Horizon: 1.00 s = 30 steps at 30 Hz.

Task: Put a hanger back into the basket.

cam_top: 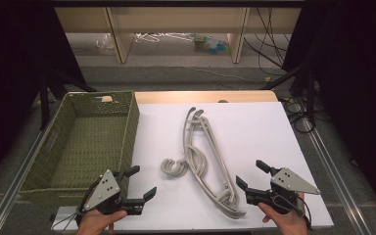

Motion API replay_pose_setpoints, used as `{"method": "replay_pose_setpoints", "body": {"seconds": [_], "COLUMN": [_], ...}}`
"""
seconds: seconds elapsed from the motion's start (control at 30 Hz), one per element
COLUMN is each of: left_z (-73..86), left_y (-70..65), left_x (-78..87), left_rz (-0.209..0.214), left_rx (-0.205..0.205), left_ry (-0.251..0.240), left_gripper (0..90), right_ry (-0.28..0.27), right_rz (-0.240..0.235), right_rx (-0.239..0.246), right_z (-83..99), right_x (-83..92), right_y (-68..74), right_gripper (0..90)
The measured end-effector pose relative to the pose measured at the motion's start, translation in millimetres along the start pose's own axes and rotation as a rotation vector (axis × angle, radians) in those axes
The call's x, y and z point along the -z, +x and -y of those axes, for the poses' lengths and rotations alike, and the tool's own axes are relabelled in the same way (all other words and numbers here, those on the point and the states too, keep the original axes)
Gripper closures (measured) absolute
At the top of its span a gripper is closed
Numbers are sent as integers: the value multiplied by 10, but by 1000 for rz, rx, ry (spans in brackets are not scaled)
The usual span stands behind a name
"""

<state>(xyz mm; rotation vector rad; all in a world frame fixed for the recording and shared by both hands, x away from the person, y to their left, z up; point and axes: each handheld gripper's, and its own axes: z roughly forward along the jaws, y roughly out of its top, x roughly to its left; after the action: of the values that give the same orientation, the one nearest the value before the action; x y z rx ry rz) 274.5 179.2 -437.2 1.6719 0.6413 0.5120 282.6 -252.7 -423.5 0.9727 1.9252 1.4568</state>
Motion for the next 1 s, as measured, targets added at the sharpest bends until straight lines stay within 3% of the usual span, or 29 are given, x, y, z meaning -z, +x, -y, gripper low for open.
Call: {"method": "replay_pose_setpoints", "body": {"seconds": [0.1,0.13,0.17,0.57,0.63,0.73,0.83,1.0], "left_z": [1,-4,-2,0,0,2,2,1], "left_y": [-4,8,5,0,-1,1,-2,4], "left_x": [0,-2,-2,-6,-7,-7,-9,-7], "left_rz": [-4,2,3,3,0,0,1,-1], "left_rx": [5,-19,-18,-11,-3,-6,-7,-7], "left_ry": [1,2,3,6,4,8,6,6], "left_gripper": [157,157,157,157,157,157,157,157], "right_ry": [8,8,9,112,120,162,221,271], "right_rz": [-1,-1,-6,-29,-24,-40,-77,-111], "right_rx": [0,-1,0,32,45,102,116,143], "right_z": [-2,2,3,-72,-95,-175,-227,-264], "right_x": [-7,-14,-21,-99,-118,-180,-274,-438], "right_y": [4,14,16,131,160,250,353,455], "right_gripper": [164,163,162,159,159,159,159,162]}}
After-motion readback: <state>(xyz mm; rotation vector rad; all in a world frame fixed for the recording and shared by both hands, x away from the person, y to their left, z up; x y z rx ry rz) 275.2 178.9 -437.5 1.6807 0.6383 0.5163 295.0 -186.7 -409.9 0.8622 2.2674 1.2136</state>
